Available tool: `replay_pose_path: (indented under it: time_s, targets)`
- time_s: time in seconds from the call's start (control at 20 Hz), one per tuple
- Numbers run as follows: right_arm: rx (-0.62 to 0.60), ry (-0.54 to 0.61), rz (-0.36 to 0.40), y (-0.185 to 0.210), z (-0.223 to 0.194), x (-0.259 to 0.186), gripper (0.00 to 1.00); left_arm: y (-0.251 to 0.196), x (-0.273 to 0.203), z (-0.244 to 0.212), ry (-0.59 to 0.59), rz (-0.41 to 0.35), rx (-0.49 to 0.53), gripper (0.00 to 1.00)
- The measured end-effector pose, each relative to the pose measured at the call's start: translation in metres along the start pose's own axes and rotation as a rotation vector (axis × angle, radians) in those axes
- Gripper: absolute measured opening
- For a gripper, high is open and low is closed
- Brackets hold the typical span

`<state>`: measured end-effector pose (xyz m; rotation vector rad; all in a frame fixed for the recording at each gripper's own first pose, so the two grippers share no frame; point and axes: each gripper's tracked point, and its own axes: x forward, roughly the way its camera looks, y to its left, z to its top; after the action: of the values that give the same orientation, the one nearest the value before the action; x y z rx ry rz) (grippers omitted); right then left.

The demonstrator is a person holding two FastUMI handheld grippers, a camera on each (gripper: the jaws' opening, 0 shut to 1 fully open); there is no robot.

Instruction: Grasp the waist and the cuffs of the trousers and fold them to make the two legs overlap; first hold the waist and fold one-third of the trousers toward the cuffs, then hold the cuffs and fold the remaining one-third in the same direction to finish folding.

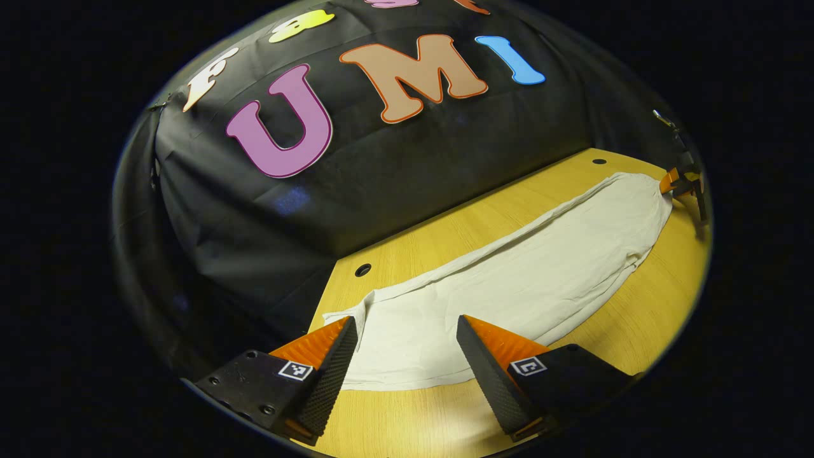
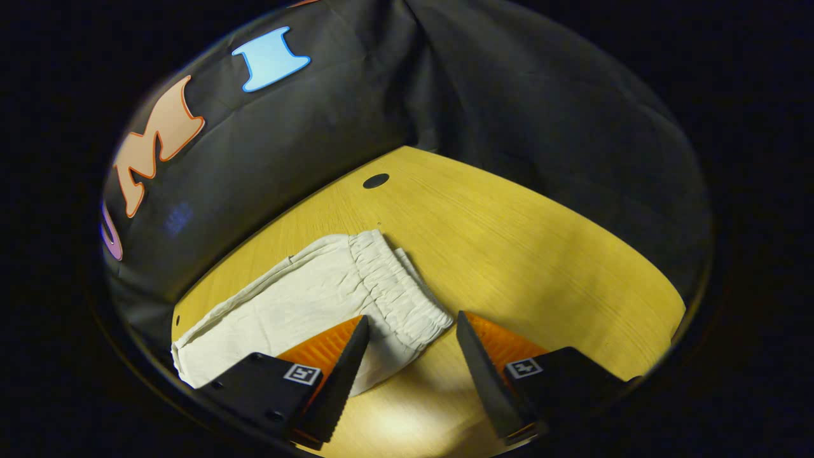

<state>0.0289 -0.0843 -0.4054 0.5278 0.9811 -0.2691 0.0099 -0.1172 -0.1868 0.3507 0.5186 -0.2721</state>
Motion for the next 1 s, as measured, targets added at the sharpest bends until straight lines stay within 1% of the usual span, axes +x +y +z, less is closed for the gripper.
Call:
replay_pose_path:
  time_s: [0.05,0.1,0.15,0.25,0.3,0.35,0.4,0.45,0.5,0.55,0.7,0.9,1.0]
  targets:
    - [-0.009,-0.008,0.0,-0.001,0.003,0.001,0.71,-0.001,-0.002,-0.001,0.002,0.003,-0.003,0.96]
    - [-0.017,0.016,0.009,-0.002,-0.001,0.001,0.7,-0.002,-0.004,-0.002,0.004,0.004,-0.005,0.96]
    - [-0.014,0.021,0.04,0.002,-0.001,0.0,0.59,-0.004,-0.005,-0.002,0.005,0.004,-0.007,0.96]
    - [0.002,0.033,0.059,0.005,0.003,-0.002,0.24,-0.006,-0.007,-0.001,0.008,0.007,-0.01,0.96]
    - [-0.013,0.041,0.057,0.001,0.001,-0.002,0.13,-0.008,-0.009,0.0,0.006,0.008,-0.014,0.96]
    - [-0.035,0.04,0.059,0.001,0.004,-0.003,0.16,-0.01,-0.011,0.002,0.001,0.007,-0.021,0.96]
    - [-0.055,0.041,0.057,0.001,0.004,-0.001,0.17,-0.012,-0.012,0.004,-0.003,0.006,-0.028,0.96]
    - [-0.07,0.036,0.048,-0.002,0.009,-0.005,0.11,-0.013,-0.014,0.006,-0.005,0.008,-0.036,0.96]
    - [-0.076,0.029,0.034,-0.002,0.012,-0.007,0.11,-0.017,-0.017,0.006,-0.006,0.01,-0.045,0.96]
    - [-0.076,0.025,0.025,-0.001,0.014,-0.01,0.17,-0.019,-0.019,0.007,-0.01,0.014,-0.053,0.96]
    - [-0.067,0.01,0.023,0.005,0.015,-0.012,0.16,-0.022,-0.026,0.009,-0.02,0.015,-0.08,0.96]
    - [-0.04,-0.018,0.061,0.018,0.031,-0.029,0.16,-0.016,-0.022,0.005,-0.017,0.011,-0.111,0.96]
    - [-0.027,-0.048,0.087,0.033,0.042,-0.045,0.16,-0.009,-0.019,0.006,-0.029,0.003,-0.129,0.96]
